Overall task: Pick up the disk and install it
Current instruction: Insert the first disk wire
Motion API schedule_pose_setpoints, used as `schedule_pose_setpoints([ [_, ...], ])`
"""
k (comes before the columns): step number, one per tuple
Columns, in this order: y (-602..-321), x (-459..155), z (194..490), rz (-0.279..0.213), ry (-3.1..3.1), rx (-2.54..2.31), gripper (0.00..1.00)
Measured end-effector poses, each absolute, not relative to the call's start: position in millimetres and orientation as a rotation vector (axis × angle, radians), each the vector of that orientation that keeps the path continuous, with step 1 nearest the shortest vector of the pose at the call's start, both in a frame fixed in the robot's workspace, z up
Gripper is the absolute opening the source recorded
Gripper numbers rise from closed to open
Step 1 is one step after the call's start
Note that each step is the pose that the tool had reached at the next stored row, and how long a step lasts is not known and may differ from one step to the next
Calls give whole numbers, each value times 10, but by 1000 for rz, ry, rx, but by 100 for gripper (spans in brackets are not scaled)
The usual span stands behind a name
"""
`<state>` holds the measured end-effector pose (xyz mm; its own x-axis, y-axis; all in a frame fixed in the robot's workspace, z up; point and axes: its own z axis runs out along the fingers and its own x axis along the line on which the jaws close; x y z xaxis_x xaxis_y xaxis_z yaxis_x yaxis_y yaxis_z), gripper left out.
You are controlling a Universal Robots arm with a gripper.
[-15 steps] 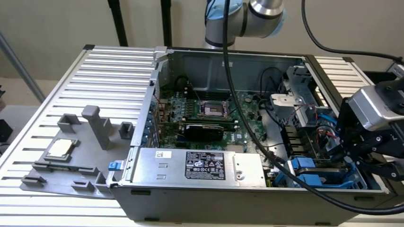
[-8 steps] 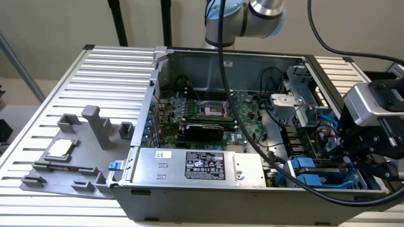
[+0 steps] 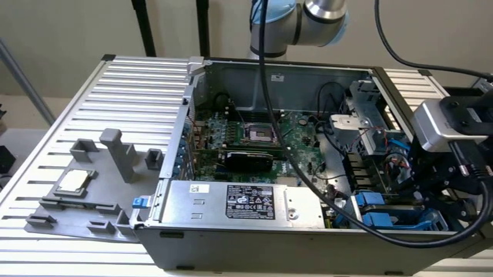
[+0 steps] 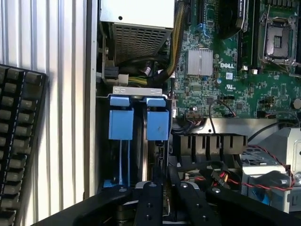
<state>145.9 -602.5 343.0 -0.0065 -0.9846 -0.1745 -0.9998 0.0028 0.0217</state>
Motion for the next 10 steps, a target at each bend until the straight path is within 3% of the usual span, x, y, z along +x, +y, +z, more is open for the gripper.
schedule_pose_setpoints([
  [10,-6017,1441,3428,186,2205,-2085,16],
])
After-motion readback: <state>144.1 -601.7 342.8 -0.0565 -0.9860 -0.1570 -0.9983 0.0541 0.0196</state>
